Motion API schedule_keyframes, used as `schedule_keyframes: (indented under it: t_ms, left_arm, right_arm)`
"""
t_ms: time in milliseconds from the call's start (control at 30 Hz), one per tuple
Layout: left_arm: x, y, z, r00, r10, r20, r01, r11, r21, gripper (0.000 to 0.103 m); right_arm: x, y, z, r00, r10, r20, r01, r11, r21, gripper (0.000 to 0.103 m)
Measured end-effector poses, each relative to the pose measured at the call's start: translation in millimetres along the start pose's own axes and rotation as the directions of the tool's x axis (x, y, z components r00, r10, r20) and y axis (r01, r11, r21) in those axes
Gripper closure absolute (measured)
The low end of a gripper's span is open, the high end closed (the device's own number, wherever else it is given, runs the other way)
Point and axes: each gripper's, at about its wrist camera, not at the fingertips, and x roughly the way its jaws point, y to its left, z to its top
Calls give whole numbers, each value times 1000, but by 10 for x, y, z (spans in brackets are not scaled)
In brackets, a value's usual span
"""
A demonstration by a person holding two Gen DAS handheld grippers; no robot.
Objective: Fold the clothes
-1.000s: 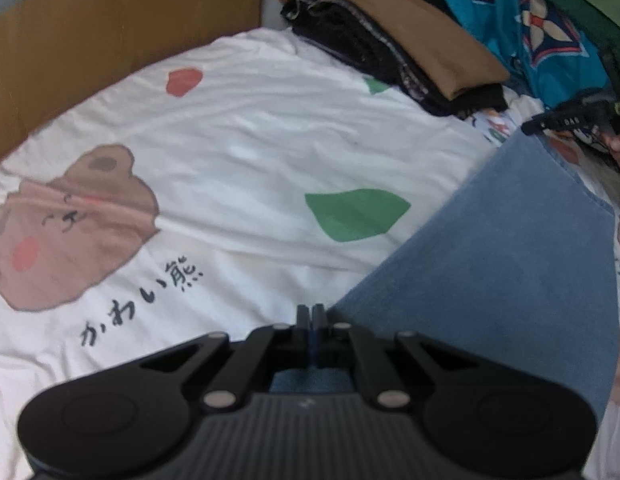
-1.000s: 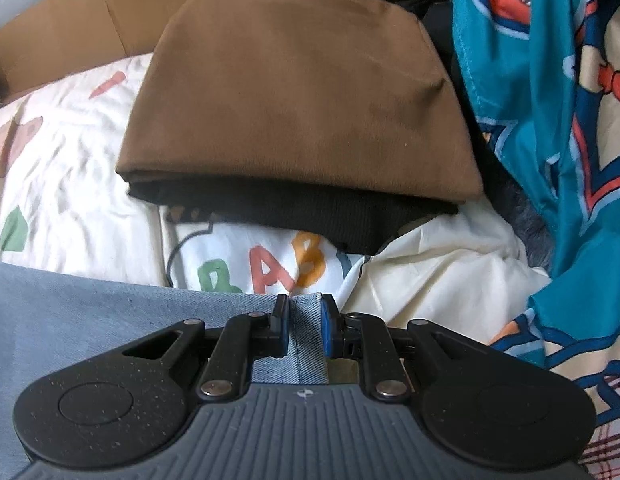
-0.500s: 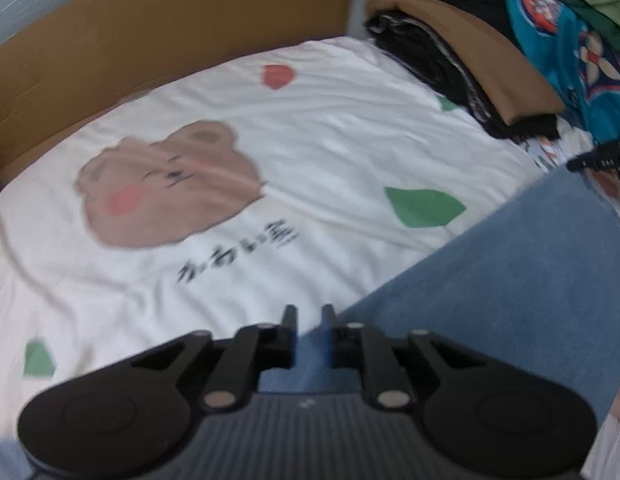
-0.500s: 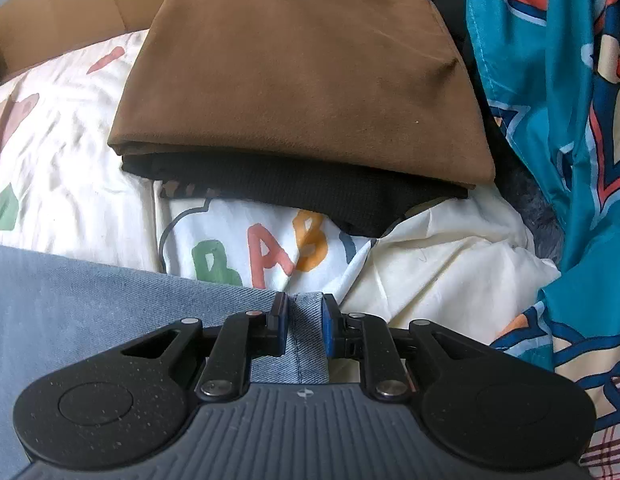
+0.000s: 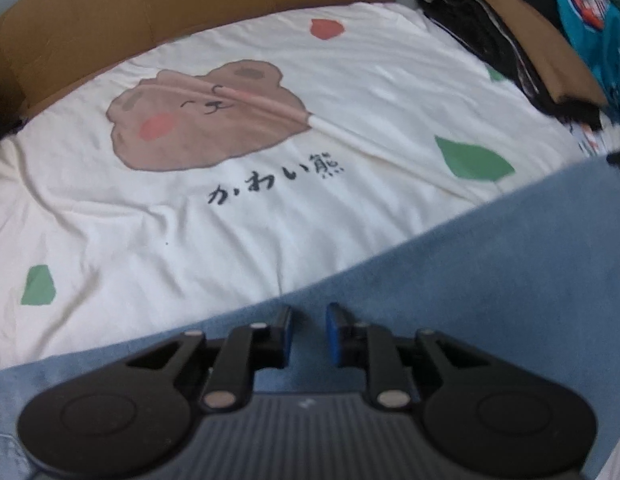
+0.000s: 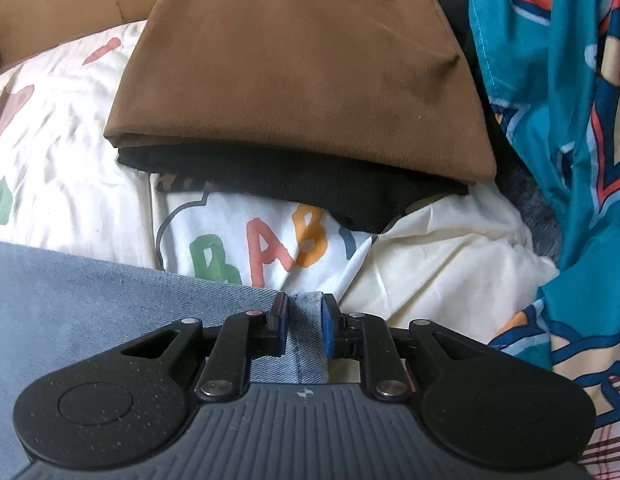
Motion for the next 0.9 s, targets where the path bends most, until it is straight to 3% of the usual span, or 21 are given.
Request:
schedule_keyframes:
  t_ms: [133,233,367,433,500,533,567,667,767,900]
  left_arm:
    - [10,6,42,1000,16,4,-16,999,-30,81]
    - [-3,40,64,1000,21,1,-21,995,-100,81]
    - [-69,11,89,999,49,-11,-50,993,-108,82]
    - [-127,5,84,999,50,-2,-50,993,-111,82]
    - [-155,21,60,999,44,1,-44,991,-125,82]
    - [-161,33,39,999,46,2,-45,990,-136,82]
    - [-166,46,18,999,48,3,-47,988,-146,82]
    - [-125,86,-42,997,73,-10,-74,986,-148,82]
    - [-56,166,-62,998,57,-13,-58,981,-186,82]
    - [-23,160,-63,998,60,-1,-59,984,-165,82]
  right_arm:
    - [-53,-178,-23,1000,28,1,-28,993,113,69]
    - [-156,-174,-70,1000,1,20,-3,996,84,67]
    - [-307,-53,-93,997,-64,50,66,997,-36,67]
    - [-378,-22,-61,995,-60,80,64,997,-51,67]
    - [-389,17,-34,996,-31,85,36,998,-56,73]
    - [-359,46,-14,997,-8,76,13,998,-63,88]
    - [-328,78,-3,998,6,66,-1,998,-70,92]
    - [-235,148,-6,998,5,59,-1,997,-72,92]
    - [-96,200,-13,999,-1,44,5,996,-87,96]
    - [41,218,-39,1000,14,24,-13,998,-58,98]
